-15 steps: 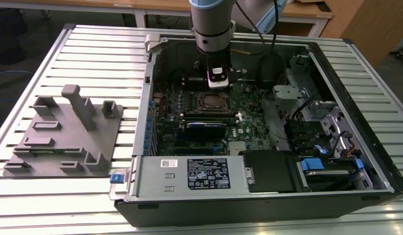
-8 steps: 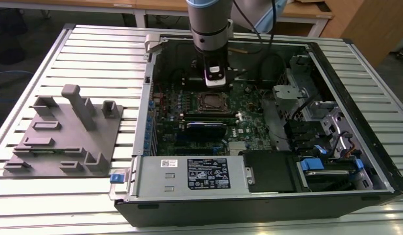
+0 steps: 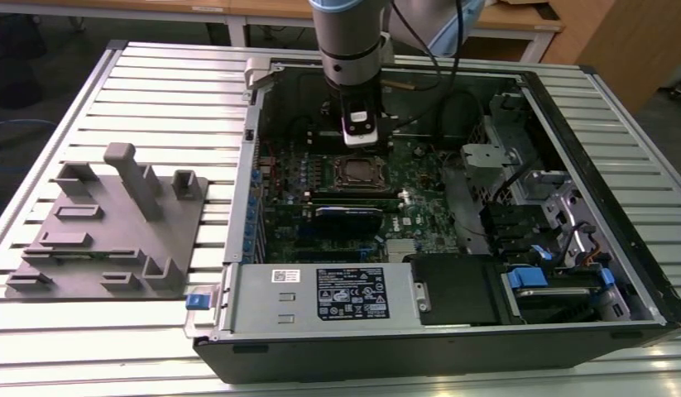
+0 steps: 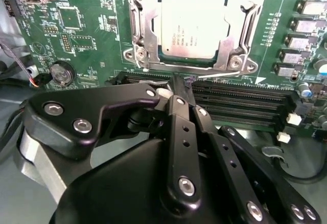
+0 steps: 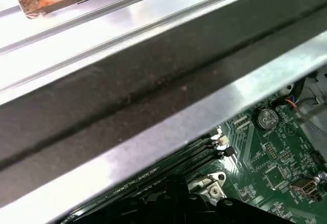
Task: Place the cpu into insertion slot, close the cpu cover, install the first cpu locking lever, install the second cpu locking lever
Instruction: 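Install the first cpu locking lever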
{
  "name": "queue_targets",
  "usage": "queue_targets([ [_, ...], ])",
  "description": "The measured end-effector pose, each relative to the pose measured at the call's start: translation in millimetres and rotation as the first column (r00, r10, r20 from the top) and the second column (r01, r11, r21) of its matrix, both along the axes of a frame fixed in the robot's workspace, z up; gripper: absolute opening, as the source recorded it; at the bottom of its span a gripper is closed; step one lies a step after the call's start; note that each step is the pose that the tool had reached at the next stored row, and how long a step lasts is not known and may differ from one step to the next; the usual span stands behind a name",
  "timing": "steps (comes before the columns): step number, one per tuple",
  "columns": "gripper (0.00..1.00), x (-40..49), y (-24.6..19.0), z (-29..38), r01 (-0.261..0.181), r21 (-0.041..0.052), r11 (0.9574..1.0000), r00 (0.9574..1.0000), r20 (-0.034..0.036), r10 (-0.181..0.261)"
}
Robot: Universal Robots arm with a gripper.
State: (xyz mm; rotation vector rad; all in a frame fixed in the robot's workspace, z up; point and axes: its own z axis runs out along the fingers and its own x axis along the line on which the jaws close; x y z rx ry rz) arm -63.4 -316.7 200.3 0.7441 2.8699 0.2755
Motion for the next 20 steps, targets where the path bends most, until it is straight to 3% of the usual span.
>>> queue_targets([
  [3,0.11,0.0,-0.1,-1.2,0.0,-0.0168,0.9999,1.0,0.0035,0.0],
  [8,0.11,0.0,0.9,-3.9,0.0,-0.0561,0.9984,1.0,0.0048,0.0],
  [11,0.11,0.0,1.3,-3.1,0.0,-0.0564,0.9984,1.0,0.0048,0.0],
  [16,0.11,0.0,1.4,5.2,0.0,-0.056,0.9984,1.0,0.0049,0.0],
  [20,0.11,-0.2,-0.3,6.5,0.0,-0.0438,0.999,1.0,0.0083,0.0],
])
